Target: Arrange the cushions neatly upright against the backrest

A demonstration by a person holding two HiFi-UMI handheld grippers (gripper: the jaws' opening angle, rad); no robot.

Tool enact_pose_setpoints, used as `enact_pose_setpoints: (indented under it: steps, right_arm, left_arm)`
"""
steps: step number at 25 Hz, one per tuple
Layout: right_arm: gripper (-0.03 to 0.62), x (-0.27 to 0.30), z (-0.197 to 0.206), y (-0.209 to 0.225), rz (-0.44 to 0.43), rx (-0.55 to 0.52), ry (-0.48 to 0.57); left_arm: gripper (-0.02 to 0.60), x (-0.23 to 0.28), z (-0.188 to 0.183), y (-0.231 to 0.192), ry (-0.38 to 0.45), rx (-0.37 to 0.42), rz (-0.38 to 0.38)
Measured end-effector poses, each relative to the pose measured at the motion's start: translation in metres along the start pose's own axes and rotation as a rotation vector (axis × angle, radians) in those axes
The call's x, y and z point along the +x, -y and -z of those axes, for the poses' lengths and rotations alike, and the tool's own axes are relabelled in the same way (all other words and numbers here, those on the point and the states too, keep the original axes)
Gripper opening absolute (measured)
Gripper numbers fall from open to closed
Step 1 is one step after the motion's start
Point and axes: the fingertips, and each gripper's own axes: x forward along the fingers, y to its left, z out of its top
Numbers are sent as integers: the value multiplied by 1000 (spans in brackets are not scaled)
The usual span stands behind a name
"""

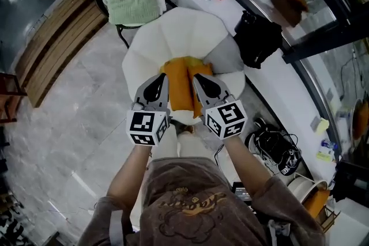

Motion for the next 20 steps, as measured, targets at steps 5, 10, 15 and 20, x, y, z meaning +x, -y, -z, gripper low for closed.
enact_pose_setpoints:
  steps: [5, 10, 15, 20]
  right_arm:
    - [25, 33, 14, 10, 17, 3, -21]
    - [25, 67, 29, 19, 11, -6, -37]
    - [25, 99, 51, 27, -18, -49, -55]
    - [25, 128, 80, 37, -10, -71, -65]
  left_arm:
    - [5, 29, 13, -27, -16, -2, 13]
    - [5, 57, 33, -54, -38, -27, 28]
    - [5, 84, 68, -73, -67, -22, 29]
    - [5, 109, 110, -92, -91, -42, 31]
